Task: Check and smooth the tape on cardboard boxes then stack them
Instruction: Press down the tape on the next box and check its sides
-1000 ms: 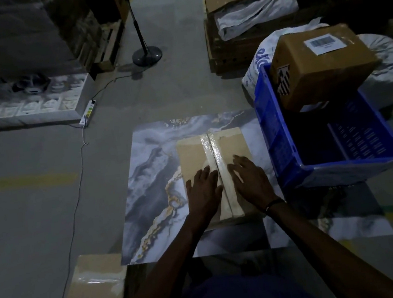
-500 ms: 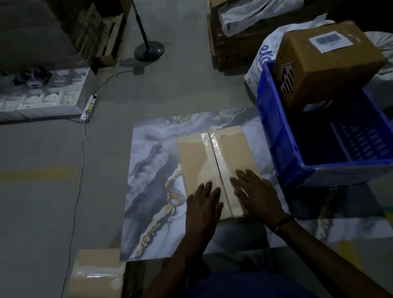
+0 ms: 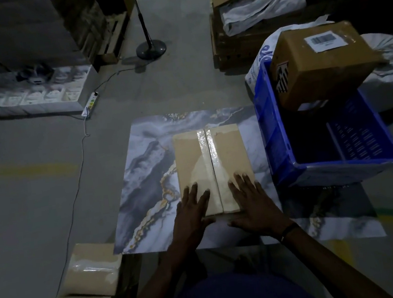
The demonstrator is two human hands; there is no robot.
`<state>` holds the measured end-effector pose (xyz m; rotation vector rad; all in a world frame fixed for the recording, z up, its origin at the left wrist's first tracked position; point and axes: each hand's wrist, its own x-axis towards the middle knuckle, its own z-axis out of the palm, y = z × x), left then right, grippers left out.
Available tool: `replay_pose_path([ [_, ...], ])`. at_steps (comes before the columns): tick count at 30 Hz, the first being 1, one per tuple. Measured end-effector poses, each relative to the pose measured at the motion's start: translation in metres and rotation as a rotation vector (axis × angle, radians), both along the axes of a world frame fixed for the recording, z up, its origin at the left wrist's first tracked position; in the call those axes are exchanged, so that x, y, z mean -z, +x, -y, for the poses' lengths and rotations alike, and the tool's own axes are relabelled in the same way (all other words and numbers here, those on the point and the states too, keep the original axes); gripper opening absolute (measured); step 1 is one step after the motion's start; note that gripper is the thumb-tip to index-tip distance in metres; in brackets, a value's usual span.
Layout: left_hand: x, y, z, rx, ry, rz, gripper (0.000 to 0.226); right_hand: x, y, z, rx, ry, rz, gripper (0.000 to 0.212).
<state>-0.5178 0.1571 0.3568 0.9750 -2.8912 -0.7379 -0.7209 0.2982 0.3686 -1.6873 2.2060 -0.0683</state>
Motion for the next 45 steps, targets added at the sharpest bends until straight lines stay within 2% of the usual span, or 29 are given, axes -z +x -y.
replay_pose_path([
  [4, -0.004, -0.014, 0.011, 0.001, 0.020, 0.022, 0.084, 0.001, -0.008, 0.008, -0.013, -0.006, -0.084, 0.094],
  [8, -0.004, -0.038, 0.027, 0.010, -0.010, 0.056, 0.083, 0.003, -0.022, 0.024, 0.023, 0.010, -0.080, 0.094],
  [12, -0.004, -0.067, 0.049, 0.032, 0.014, -0.021, 0.079, -0.003, -0.050, 0.046, 0.041, 0.046, -0.069, 0.093],
  [18, -0.007, -0.129, 0.086, 0.082, 0.016, -0.015, 0.075, -0.007, -0.101, 0.083, 0.120, 0.125, -0.075, 0.091],
  [26, -0.010, -0.193, 0.129, 0.149, 0.000, 0.011, 0.075, -0.018, -0.155, 0.129, 0.229, 0.216, 0.014, 0.091],
  [33, -0.019, -0.221, 0.138, 0.161, -0.010, -0.011, 0.075, -0.021, -0.185, 0.147, 0.281, 0.237, 0.068, 0.086],
  [45, -0.015, -0.235, 0.147, 0.191, 0.002, 0.012, 0.075, -0.022, -0.191, 0.154, 0.334, 0.223, 0.039, 0.089],
])
